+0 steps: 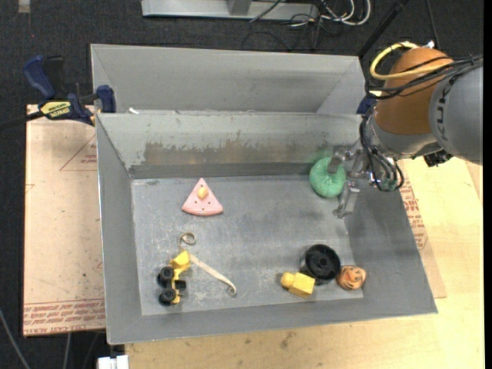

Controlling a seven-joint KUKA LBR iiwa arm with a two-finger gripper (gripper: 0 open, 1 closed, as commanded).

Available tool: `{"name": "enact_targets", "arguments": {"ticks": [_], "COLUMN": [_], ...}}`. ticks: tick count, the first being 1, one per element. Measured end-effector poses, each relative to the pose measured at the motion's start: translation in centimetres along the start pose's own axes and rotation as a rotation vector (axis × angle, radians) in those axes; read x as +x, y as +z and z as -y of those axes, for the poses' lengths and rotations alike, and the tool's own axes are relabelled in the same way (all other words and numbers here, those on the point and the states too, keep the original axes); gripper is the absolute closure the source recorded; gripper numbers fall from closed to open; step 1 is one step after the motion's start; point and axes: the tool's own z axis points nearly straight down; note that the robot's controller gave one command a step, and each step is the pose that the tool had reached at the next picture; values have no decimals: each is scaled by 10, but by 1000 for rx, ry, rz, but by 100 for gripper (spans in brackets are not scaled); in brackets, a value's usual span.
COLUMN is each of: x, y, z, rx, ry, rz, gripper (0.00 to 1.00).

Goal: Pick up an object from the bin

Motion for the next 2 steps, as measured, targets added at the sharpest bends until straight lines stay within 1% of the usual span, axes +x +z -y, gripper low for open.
{"name": "enact_targets", "arguments": {"ticks": [1,2], "x": [-11,-7], "y": [-35,44], "z": [10,4], "rx": [0,1], "ry": [93,48], "rz": [9,-7], "gripper": [0,0]}}
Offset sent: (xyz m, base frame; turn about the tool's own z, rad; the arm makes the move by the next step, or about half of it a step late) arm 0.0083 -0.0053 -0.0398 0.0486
